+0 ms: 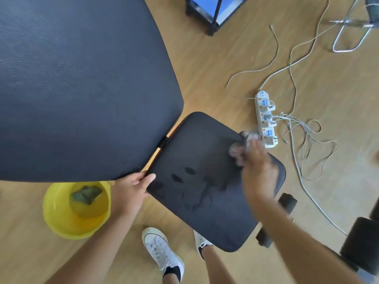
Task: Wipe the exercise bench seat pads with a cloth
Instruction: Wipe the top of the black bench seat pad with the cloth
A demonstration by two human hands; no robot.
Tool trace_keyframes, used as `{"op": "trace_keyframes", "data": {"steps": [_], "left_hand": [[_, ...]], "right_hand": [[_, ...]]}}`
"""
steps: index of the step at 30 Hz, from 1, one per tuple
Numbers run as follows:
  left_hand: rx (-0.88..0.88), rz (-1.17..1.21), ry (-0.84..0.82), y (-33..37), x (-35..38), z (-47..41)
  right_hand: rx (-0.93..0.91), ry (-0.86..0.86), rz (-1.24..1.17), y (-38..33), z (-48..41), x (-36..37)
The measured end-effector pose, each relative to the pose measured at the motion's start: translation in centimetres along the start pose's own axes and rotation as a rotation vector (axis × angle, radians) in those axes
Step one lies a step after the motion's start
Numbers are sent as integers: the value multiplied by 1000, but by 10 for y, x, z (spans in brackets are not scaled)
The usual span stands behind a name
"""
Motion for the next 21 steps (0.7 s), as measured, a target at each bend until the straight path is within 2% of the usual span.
{"op": "trace_keyframes", "data": {"steps": [1,2,4,5,6,7,8,9,10,12,13,14,16,17,18,19,20,21], "left_hand": [[3,-5,-12,0,0,-1],[11,-8,-28,-1,0,-2],[7,14,-45,1,-1,-1],[11,26,-42,1,-1,-1],[9,34,-38,2,-1,-1],[1,38,-36,3,-1,-1],[-1,46,-30,3,-1,-1],[-11,49,-29,2,-1,-2],[-10,49,-29,1,-1,-1],[-14,56,-38,1,-3,-1],[-24,62,-33,4,-3,0],[-41,61,-41,4,-5,-2],[-51,48,-60,8,-7,-2],[-49,28,-59,10,-8,-2],[-55,52,-72,9,-8,-2],[-65,92,-77,12,-7,1],[-92,151,-94,10,-8,2],[-125,205,-104,10,-9,5]], "right_hand": [[-37,-32,-126,-17,28,16],[-190,-81,-198,-32,63,30],[-749,-146,-63,-49,112,27],[-903,-175,-8,-39,109,23],[-916,-256,-65,-23,93,17],[-766,-296,-160,-10,67,3],[-551,-264,-186,1,38,-5],[-293,-200,-158,6,18,-8],[-95,-48,-80,3,5,-1],[71,84,-68,-38,16,23],[17,80,-96,-69,34,38],[-119,80,-83,-96,56,49],[-560,-109,14,-130,90,57],[-813,-171,93,-127,91,54],[-958,-188,110,-112,73,47],[-948,-215,115,-95,42,36],[-782,-211,92,-80,9,24],[-518,-152,96,-64,-21,19]]}}
Point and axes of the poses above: each hand's wrist, its own z-axis away from the middle knuckle, its own x-axis out of the palm, y = z × x, the point moved 2 cm from there along -z, towards the middle knuckle, and after that the axes turned 12 degrees about z, right-handed, at the moved point
